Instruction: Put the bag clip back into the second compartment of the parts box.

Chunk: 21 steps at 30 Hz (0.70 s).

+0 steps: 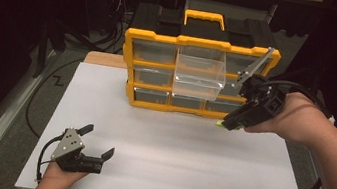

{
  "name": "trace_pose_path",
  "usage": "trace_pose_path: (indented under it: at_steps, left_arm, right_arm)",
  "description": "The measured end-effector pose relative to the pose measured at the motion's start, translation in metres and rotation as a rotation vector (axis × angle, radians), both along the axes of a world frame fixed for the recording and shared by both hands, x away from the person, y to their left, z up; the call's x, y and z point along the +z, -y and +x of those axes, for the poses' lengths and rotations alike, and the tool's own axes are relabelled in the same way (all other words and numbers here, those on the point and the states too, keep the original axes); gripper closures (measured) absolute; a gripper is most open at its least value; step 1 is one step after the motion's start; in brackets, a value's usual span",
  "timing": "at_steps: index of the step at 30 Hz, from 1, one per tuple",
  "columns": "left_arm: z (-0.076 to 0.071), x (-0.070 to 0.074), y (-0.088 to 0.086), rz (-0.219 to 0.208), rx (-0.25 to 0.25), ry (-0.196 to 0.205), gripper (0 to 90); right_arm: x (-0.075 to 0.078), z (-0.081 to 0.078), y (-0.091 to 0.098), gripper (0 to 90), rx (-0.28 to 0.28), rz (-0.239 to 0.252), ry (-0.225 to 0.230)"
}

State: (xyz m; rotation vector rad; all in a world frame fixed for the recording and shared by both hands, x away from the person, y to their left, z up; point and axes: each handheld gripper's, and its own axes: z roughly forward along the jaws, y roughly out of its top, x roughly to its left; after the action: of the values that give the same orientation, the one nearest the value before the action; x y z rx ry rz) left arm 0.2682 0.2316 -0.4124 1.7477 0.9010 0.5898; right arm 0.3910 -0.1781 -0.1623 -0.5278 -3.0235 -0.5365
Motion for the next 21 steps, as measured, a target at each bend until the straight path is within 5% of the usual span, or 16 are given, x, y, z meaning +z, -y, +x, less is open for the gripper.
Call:
trace_pose_path:
  at_steps: [21]
  left_arm:
    - [0.000, 0.000, 0.001, -0.004, -0.007, -0.006, 0.2]
  right_arm:
    - [0.054, 0.010, -0.014, 79.2, -0.019, 0.005, 0.059]
